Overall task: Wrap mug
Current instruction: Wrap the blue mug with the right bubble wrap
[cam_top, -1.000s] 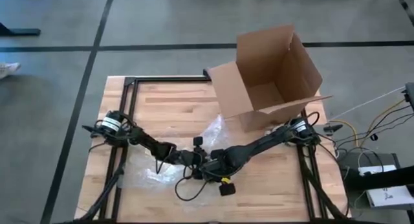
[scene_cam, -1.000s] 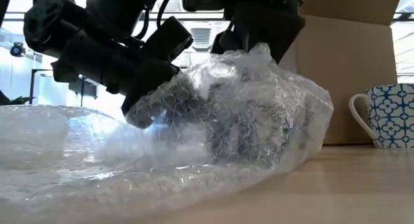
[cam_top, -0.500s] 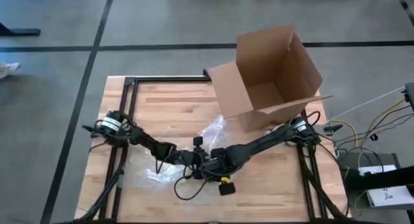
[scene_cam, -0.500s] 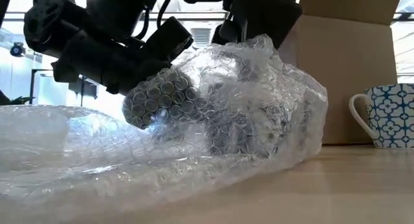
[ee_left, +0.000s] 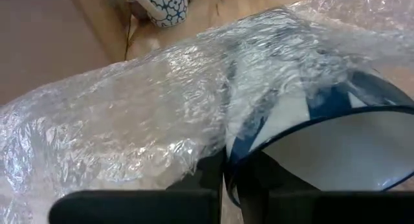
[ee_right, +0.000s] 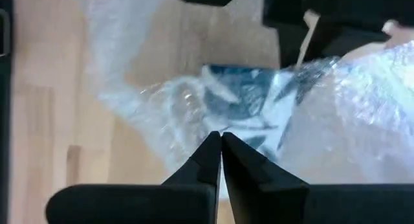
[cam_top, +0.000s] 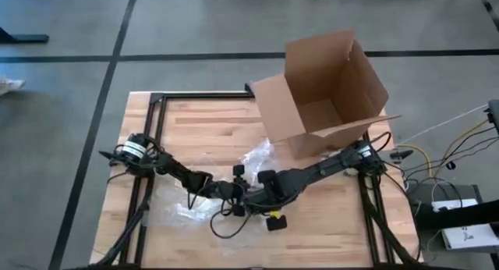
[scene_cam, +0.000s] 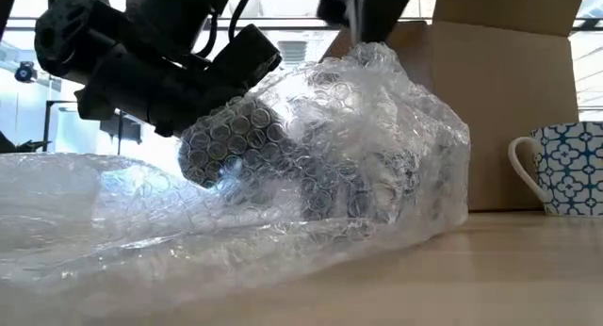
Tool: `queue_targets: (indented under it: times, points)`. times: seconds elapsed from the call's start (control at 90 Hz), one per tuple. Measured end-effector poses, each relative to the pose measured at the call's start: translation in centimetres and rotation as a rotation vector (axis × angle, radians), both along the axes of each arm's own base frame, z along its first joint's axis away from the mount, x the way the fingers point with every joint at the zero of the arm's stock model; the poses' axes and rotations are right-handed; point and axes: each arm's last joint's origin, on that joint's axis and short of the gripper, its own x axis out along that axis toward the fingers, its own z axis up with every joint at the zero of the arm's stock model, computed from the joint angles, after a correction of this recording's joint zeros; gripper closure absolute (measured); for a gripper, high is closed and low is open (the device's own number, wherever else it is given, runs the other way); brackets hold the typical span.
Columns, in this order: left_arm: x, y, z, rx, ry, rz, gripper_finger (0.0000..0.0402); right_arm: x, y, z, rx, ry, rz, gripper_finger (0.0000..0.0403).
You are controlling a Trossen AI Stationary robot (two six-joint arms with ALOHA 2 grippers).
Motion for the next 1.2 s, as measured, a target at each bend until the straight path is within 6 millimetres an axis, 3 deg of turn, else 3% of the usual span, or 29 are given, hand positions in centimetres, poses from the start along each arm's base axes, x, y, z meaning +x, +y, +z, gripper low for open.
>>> queue_targets:
  times: [0.222, 0.389, 0.522, 0.667, 0.933, 1.044, 1.2]
  points:
    - [0.0, 0.0, 0.0, 0.000, 0.000, 0.000, 0.0396, -1.6, 3.9, -2.6, 0.068, 0.042, -0.035, 0.0403]
    - [0.0, 0.0, 0.0, -0.001, 0.000, 0.000, 0.0396, -0.9, 5.1, -4.4, 0.106, -0.039, -0.052, 0.0403]
    - [0.0, 0.0, 0.0, -0.003, 0.000, 0.002, 0.0396, -0.6, 4.6, -5.0, 0.013, -0.079, -0.072, 0.0403]
    - [0.0, 0.0, 0.0, -0.004, -0.001, 0.002, 0.0396, -0.3, 3.6, -4.2, -0.125, -0.164, -0.085, 0.0403]
    - [0.0, 0.0, 0.0, -0.005, 0.000, 0.003, 0.0396, -0.7, 0.6, -4.6, -0.233, -0.030, -0.158, 0.0403]
    - [0.0, 0.0, 0.0, -0.007, -0.001, 0.002, 0.0396, -1.0, 0.4, -5.2, -0.222, -0.010, -0.168, 0.0403]
    - [0.0, 0.0, 0.0, -0.001, -0.002, -0.001, 0.0396, -0.7, 1.5, -6.7, -0.080, -0.003, -0.095, 0.0403]
